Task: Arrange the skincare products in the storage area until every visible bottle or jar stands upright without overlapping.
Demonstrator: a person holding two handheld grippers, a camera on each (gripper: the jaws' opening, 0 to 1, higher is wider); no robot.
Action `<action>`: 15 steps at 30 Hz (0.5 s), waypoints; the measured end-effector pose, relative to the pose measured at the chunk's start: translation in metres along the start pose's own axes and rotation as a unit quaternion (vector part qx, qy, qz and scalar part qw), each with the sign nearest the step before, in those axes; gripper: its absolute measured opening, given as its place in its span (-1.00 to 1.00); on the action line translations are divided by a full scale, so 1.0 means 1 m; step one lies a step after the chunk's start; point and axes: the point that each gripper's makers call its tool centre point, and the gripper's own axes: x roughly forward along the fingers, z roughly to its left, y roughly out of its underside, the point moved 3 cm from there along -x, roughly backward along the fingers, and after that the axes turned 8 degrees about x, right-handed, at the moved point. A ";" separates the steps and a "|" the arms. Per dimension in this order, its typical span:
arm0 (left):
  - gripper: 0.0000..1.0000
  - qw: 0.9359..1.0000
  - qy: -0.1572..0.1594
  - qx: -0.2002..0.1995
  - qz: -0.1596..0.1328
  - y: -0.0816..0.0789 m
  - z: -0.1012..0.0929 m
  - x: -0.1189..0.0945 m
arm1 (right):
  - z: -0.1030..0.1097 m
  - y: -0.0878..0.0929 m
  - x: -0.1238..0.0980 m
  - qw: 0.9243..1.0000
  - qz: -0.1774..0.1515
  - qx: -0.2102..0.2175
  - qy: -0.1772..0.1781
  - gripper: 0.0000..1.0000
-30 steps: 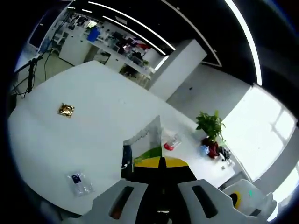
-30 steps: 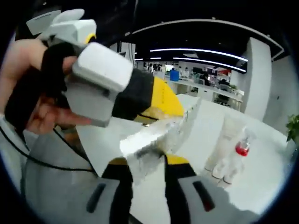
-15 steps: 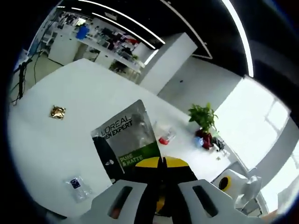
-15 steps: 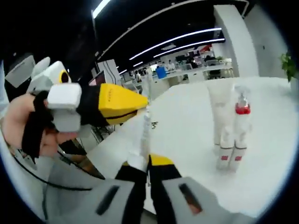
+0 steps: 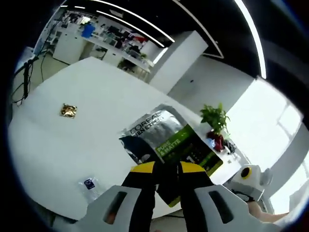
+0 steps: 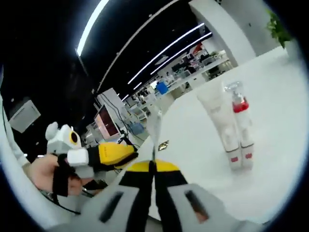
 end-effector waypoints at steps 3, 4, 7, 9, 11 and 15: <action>-0.57 1.000 -0.013 -0.008 -0.004 0.002 0.007 -0.006 | 0.005 0.000 -0.001 1.000 -0.002 0.014 -0.011 -0.99; -0.54 1.000 -0.017 -0.011 -0.006 0.003 0.009 -0.008 | 0.007 0.000 -0.001 1.000 -0.002 0.022 -0.018 -0.99; -0.41 0.999 -0.023 -0.028 -0.007 0.008 0.013 -0.012 | 0.018 0.001 0.000 0.998 -0.001 0.039 -0.045 -0.99; -0.27 0.999 -0.023 -0.034 -0.011 0.008 0.012 -0.014 | 0.023 0.002 0.001 0.997 -0.004 0.054 -0.059 -0.99; -0.06 0.998 -0.015 -0.058 -0.033 0.002 0.009 -0.013 | 0.029 0.002 0.002 0.995 -0.004 0.071 -0.076 -0.99; 0.18 0.994 0.021 -0.089 -0.063 -0.007 -0.001 -0.012 | 0.037 -0.004 0.002 0.988 -0.017 0.109 -0.109 -0.98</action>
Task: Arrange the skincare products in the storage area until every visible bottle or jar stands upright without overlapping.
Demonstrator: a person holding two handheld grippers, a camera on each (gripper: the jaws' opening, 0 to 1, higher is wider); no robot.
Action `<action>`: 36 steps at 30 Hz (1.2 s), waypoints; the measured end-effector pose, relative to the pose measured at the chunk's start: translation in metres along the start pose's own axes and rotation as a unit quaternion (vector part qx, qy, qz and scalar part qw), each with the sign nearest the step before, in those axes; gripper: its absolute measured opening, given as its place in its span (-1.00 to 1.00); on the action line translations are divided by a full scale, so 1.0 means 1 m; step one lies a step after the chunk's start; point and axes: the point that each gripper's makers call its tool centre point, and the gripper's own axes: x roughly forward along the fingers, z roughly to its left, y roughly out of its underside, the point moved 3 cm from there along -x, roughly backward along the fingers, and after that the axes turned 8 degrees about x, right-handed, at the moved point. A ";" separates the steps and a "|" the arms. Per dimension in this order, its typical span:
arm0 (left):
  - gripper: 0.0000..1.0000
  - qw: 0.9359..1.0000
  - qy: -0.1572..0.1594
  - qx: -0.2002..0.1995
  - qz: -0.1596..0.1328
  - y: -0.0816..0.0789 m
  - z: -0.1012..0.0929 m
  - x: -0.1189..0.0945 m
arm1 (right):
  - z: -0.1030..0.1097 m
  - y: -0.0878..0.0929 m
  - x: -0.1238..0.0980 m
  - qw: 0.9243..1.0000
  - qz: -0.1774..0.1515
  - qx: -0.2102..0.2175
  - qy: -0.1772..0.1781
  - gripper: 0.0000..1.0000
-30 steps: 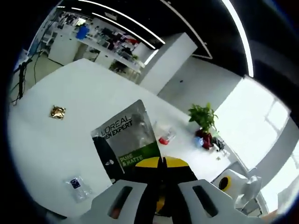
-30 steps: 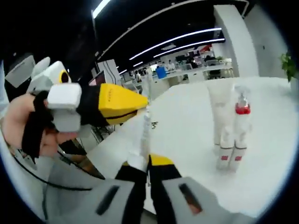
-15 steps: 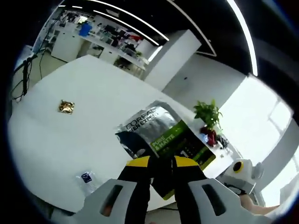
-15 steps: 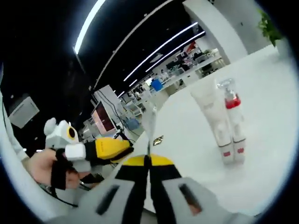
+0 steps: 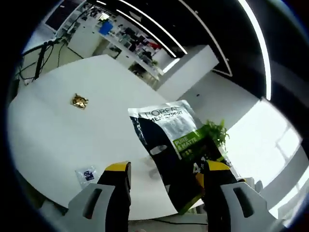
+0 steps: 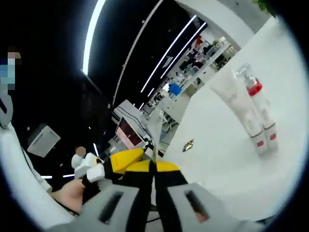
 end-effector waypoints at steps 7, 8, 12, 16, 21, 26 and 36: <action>0.11 0.997 0.067 -0.016 -0.021 -0.010 -0.021 0.003 | 0.018 -0.003 0.003 0.998 0.000 0.034 -0.050 -0.98; 0.08 0.997 0.072 -0.016 -0.024 -0.012 -0.023 0.003 | 0.020 -0.002 0.004 0.998 0.000 0.035 -0.053 -0.98; -0.16 0.996 0.083 -0.019 -0.028 -0.016 -0.024 0.005 | 0.024 0.005 0.008 0.997 0.014 0.037 -0.061 -0.98; -0.37 0.996 0.084 -0.022 -0.031 -0.018 -0.022 0.005 | 0.026 0.004 0.008 0.996 0.017 0.046 -0.069 -0.98; -0.57 0.995 0.084 -0.036 -0.035 -0.020 -0.020 0.005 | 0.024 0.003 0.008 0.996 0.022 0.053 -0.068 -0.98; -0.75 0.995 0.087 -0.044 -0.032 -0.023 -0.018 0.004 | 0.020 0.005 0.009 0.996 0.030 0.066 -0.059 -0.97; -1.00 0.995 0.091 0.024 -0.024 -0.038 -0.014 -0.001 | 0.000 0.013 -0.003 0.994 0.056 0.088 -0.024 -0.68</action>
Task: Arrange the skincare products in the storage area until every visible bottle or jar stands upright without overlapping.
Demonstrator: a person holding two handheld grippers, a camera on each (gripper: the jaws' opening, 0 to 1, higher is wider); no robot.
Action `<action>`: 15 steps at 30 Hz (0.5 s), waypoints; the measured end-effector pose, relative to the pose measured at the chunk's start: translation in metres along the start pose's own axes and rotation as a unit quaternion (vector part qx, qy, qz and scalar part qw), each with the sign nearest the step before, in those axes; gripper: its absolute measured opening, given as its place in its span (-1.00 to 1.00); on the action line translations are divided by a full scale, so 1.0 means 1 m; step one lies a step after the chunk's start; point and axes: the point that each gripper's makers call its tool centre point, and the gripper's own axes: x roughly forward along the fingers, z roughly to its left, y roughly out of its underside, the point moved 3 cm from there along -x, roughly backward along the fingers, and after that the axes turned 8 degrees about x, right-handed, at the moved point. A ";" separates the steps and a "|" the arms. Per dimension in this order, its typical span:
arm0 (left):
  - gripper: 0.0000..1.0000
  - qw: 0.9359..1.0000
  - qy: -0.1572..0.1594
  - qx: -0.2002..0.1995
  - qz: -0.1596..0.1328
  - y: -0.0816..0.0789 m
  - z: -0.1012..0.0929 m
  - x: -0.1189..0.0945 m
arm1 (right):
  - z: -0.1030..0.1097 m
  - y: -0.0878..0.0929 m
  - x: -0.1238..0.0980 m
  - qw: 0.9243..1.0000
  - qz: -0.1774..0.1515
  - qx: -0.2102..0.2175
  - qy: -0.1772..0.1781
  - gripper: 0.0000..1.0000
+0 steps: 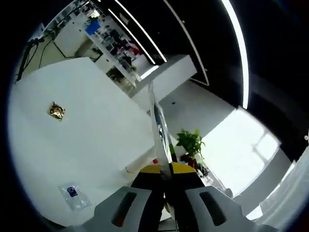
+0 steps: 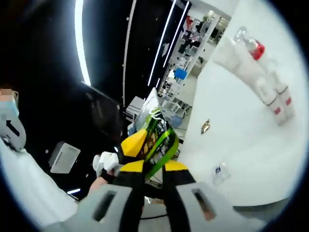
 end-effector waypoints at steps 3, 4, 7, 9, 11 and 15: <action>-1.00 0.999 0.006 0.021 0.025 -0.005 0.003 -0.004 | -0.004 -0.010 -0.009 1.000 -0.012 -0.003 0.002 -0.56; -1.00 0.999 0.009 0.027 0.033 -0.005 0.004 -0.005 | -0.005 -0.014 -0.011 1.000 -0.017 -0.002 0.002 -0.51; -1.00 0.996 0.028 0.048 0.065 -0.003 0.001 -0.008 | -0.003 -0.031 -0.016 0.999 -0.042 -0.003 -0.008 -0.37; -1.00 0.994 0.044 0.059 0.083 0.001 -0.004 -0.009 | -0.001 -0.043 -0.017 0.999 -0.052 -0.006 -0.015 -0.25; -1.00 0.991 0.065 0.060 0.099 0.008 -0.012 -0.008 | 0.003 -0.054 -0.016 0.998 -0.060 -0.012 -0.024 -0.14; -1.00 0.986 0.108 0.046 0.119 0.023 -0.030 -0.004 | 0.012 -0.060 -0.007 0.998 -0.051 -0.020 -0.043 -0.03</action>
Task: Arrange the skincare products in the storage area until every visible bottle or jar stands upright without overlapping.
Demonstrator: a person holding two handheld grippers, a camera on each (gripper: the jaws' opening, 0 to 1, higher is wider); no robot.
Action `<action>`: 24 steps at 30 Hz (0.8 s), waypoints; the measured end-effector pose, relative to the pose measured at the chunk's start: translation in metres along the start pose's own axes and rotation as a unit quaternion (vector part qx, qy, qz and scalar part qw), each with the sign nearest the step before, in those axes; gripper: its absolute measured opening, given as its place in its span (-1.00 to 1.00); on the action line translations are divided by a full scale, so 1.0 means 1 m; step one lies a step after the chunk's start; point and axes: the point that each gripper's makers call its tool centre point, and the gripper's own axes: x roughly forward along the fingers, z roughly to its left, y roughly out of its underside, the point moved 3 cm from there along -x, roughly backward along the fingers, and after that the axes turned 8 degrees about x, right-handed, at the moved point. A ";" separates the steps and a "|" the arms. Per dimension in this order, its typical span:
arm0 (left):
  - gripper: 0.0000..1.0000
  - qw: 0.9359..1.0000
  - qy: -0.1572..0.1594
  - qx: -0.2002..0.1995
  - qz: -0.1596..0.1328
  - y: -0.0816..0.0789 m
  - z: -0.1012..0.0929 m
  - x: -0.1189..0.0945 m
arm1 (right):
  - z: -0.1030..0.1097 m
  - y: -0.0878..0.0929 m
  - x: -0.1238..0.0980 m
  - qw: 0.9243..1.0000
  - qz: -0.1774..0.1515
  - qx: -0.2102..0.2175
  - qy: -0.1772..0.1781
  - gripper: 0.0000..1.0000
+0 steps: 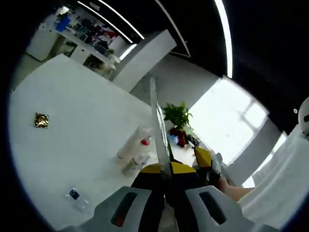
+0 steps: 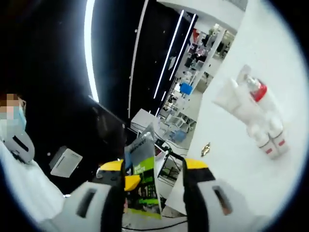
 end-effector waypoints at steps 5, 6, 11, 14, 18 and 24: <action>-1.00 0.999 0.043 -0.007 0.030 0.018 -0.019 0.011 | 0.003 0.005 0.004 1.000 0.012 0.002 -0.013 -0.06; -1.00 0.998 0.047 -0.007 0.035 0.020 -0.021 0.012 | 0.003 0.006 0.004 1.000 0.013 0.008 -0.015 -0.09; -1.00 0.997 0.059 -0.012 0.047 0.027 -0.025 0.011 | 0.004 0.011 0.001 0.999 0.022 0.020 -0.022 -0.37; -1.00 0.997 0.054 -0.028 0.045 0.028 -0.020 0.011 | 0.007 0.012 -0.001 0.999 0.021 0.031 -0.031 -0.73; -1.00 0.995 0.066 -0.057 0.036 0.027 -0.022 0.010 | 0.009 0.008 0.000 0.997 0.005 0.059 -0.044 -0.92; -1.00 0.992 0.083 -0.090 -0.010 0.016 -0.022 0.013 | 0.023 -0.004 -0.001 0.991 -0.045 0.091 -0.082 -0.98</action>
